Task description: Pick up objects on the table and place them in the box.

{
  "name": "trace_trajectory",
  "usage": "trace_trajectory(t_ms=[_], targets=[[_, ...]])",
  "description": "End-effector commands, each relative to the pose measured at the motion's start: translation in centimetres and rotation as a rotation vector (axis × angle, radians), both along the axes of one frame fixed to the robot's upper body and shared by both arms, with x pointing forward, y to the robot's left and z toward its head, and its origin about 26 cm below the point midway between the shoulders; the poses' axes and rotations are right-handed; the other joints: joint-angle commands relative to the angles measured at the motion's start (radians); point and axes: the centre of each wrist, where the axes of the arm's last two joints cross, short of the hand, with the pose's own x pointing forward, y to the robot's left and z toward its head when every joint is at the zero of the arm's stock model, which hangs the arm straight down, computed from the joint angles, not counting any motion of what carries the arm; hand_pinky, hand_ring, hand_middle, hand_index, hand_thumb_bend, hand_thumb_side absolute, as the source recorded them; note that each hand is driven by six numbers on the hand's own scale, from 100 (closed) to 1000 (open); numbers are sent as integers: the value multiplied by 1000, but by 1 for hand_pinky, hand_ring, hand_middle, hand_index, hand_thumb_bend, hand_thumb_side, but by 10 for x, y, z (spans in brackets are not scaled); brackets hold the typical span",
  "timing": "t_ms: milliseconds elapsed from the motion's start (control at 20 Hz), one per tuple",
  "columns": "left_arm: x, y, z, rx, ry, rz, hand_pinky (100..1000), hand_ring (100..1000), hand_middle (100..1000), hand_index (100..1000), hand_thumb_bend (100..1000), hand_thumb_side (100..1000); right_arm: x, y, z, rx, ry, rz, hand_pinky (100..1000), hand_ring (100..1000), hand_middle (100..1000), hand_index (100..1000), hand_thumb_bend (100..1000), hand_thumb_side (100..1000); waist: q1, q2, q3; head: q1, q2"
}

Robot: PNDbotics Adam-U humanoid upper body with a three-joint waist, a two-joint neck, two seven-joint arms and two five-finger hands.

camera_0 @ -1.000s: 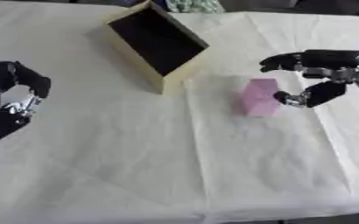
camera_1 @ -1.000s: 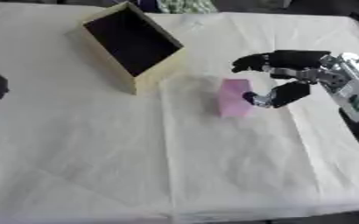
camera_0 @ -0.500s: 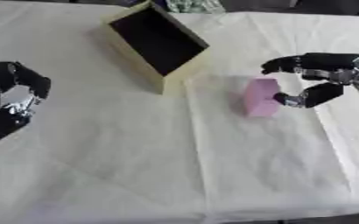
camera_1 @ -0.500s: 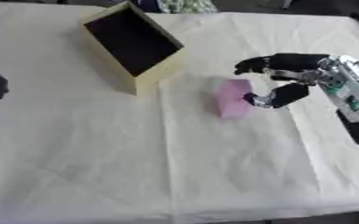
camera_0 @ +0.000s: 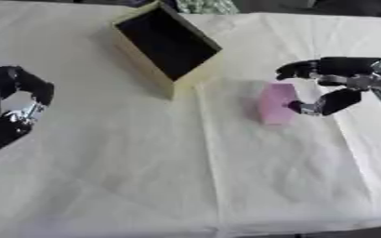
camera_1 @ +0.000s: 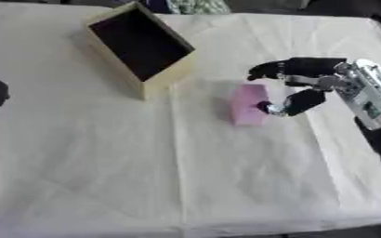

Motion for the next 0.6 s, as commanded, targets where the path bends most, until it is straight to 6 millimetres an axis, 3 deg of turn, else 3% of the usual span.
trace_trajectory(t_ms=[50, 600], targets=[[0, 2, 9, 16, -26, -8, 653, 508, 449, 560, 373, 602, 0, -3, 16, -195, 51, 161, 899, 992, 999, 1000, 230, 855, 3, -15, -1, -2, -11], [0, 2, 9, 17, -26, -6, 653, 507, 449, 559, 375, 601, 3, -5, 6, -211, 73, 142, 898, 991, 998, 1000, 234, 866, 3, -13, 1, -4, -12]])
